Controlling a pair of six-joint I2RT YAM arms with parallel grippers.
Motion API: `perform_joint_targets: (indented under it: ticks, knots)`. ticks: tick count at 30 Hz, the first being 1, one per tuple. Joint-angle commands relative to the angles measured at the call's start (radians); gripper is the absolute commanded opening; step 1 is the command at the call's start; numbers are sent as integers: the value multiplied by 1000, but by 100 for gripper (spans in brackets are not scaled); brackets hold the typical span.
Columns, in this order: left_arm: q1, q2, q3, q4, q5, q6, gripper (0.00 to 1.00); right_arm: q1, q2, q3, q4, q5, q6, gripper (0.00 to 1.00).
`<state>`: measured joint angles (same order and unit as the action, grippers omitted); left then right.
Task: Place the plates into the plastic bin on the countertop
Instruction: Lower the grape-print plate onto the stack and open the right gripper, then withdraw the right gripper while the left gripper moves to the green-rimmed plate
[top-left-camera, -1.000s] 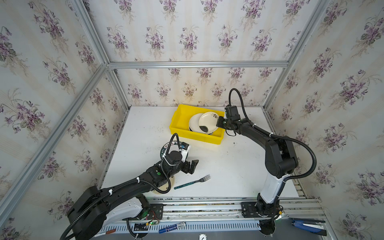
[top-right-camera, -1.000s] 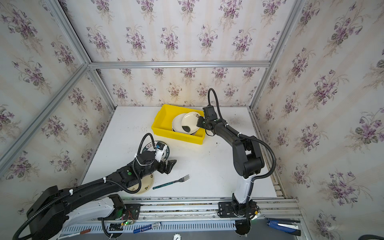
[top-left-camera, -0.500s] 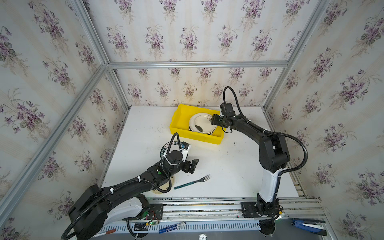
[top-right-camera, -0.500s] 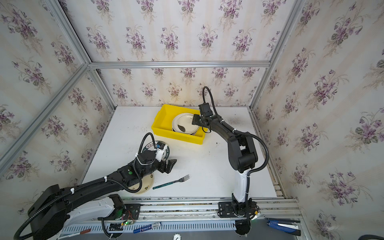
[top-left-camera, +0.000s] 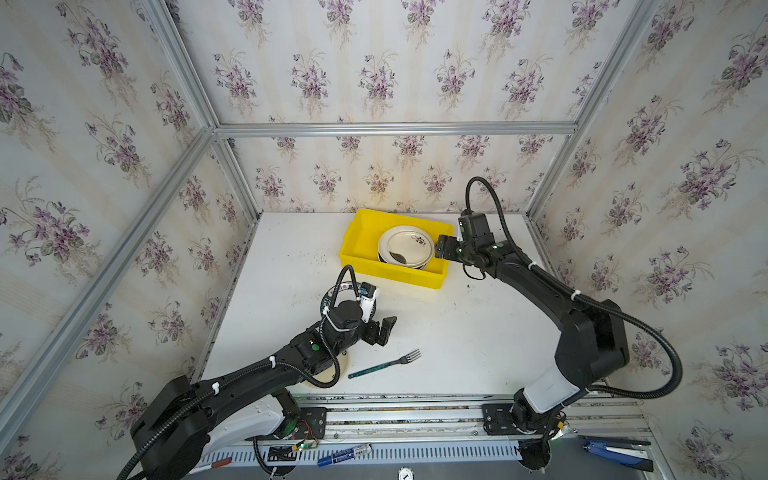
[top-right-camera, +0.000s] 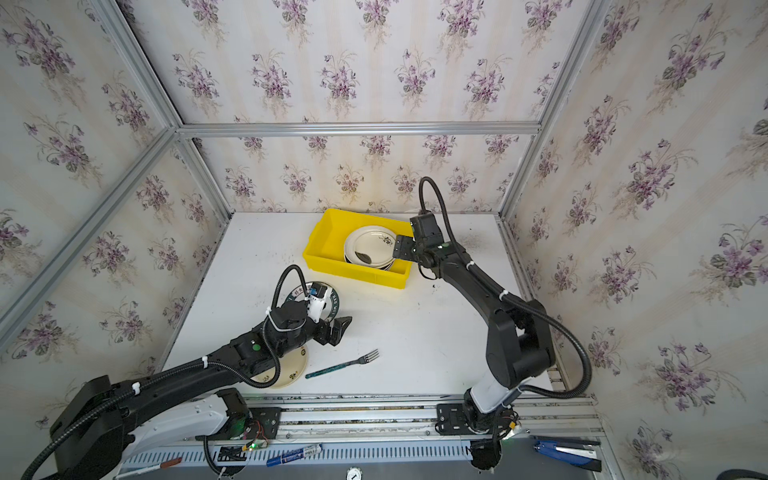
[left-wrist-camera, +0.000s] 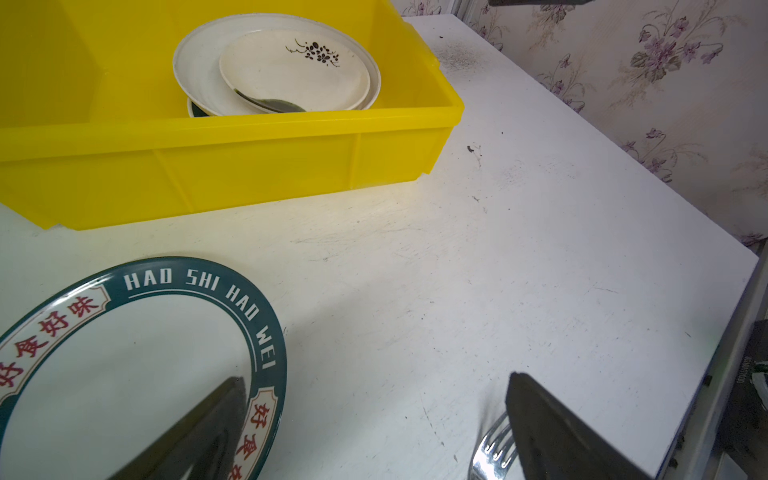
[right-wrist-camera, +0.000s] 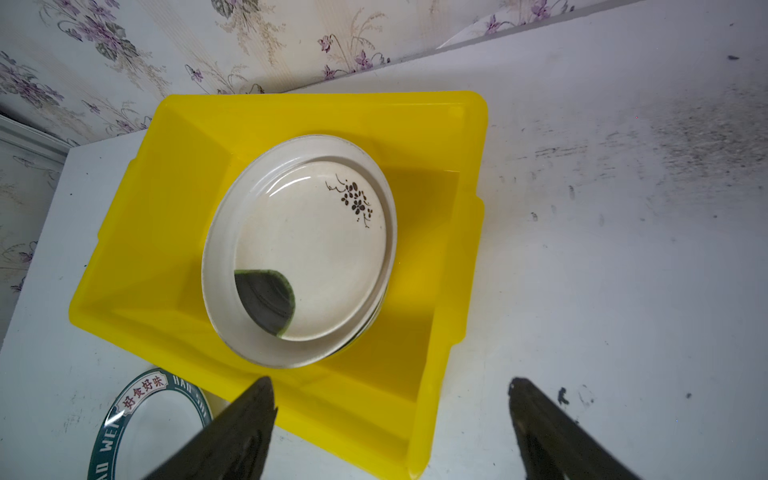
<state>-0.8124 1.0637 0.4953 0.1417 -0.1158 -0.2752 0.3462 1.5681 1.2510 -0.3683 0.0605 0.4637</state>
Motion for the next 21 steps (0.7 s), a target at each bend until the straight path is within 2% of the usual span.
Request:
perform_joint_targets:
  ticks: [1,5,9,17,21]
  knots:
    - [-1,6,2,3,-26,-16,100,-3,-100,-89,20,10,1,90]
    - [-1,35,27,-40,-67,-31,100,-19,-260,-257,62,-14,34,92]
    - [-1,33,28,-52,-100,-36,100,-33,-362,-378,141,-44,12,95]
    - [-1,-28,9,-83,-206,-42,100,-42,-382,-456,145,-140,-81,98]
    - [4,-75,-21,-93,-332,-52,100,-46,-382,-472,117,-164,-102,98]
